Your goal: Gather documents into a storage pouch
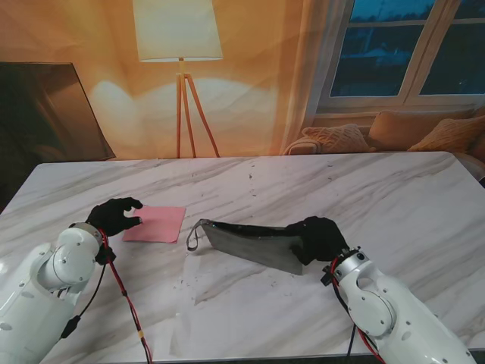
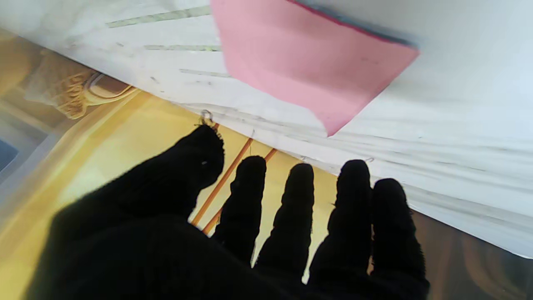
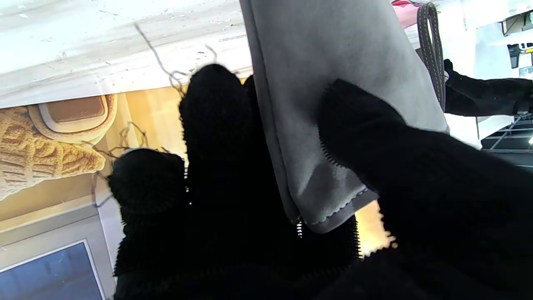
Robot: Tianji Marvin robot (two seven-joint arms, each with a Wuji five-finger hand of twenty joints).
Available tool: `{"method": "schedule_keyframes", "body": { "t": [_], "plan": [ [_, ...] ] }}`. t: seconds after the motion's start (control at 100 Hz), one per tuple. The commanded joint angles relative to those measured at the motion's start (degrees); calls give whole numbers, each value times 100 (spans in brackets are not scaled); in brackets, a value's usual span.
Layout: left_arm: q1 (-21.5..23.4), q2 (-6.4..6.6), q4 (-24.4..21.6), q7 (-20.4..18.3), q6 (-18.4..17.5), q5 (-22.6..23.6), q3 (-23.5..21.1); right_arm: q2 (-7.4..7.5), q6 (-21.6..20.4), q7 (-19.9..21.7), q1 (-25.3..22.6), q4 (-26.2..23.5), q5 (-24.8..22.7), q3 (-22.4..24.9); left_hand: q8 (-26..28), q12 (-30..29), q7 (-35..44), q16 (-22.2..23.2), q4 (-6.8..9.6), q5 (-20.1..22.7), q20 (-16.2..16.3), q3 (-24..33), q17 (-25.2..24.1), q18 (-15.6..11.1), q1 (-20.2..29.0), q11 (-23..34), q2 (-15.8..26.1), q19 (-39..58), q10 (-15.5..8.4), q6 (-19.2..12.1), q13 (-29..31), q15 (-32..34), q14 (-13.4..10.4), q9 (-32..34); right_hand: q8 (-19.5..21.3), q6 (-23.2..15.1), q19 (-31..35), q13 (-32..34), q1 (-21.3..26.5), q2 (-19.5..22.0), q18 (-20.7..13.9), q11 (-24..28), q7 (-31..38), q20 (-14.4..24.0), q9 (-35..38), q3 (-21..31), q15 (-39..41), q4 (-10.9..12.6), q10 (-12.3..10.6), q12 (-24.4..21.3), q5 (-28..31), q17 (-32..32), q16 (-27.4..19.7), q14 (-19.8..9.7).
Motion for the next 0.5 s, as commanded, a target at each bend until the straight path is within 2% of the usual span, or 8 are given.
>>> {"method": "schedule_keyframes", "body": {
  "t": [0.0, 0.11, 0.26, 0.49],
  "plan": [
    [-83, -11, 143, -45, 25, 84, 55, -21, 45, 117, -44, -44, 7, -2, -117, -174, -220, -100, 39, -305, -8, -127, -139, -181, -155, -201, 19, -116, -131, -7, -290, -140, -117, -347, 80, -77, 103, -144, -151, 324, -68, 75, 289, 87, -104, 115, 128, 197, 94, 30, 42, -74, 45, -168],
    [-265, -31, 425, 59, 183, 95, 191, -21, 52, 136, -58, -55, 18, -1, -191, -381, -426, -243, 38, -600, -41, -199, -258, -228, -162, -431, 42, -272, -263, -24, -579, -414, -202, -800, 85, -84, 107, -142, -150, 327, -68, 83, 287, 91, -105, 112, 124, 199, 88, 27, 43, -74, 66, -170],
    [-542, -58, 809, 152, 350, 39, 344, -16, 69, 172, -73, -73, 18, 8, -258, -593, -637, -435, 32, -848, -38, -295, -320, -257, -181, -598, 68, -400, -339, -5, -747, -735, -254, -1056, 88, -82, 107, -143, -151, 343, -61, 87, 286, 93, -108, 104, 118, 199, 97, 22, 45, -79, 82, -169],
    [-1029, -124, 1478, 277, 495, -218, 648, 0, 56, 139, -63, -88, -95, 35, -318, -757, -833, -470, 28, -919, 96, -353, -261, -271, -188, -608, 63, -264, -251, 189, -679, -766, -197, -986, 92, -75, 113, -146, -156, 362, -63, 96, 284, 98, -110, 90, 112, 198, 94, 19, 40, -80, 103, -159]
  ]
}}
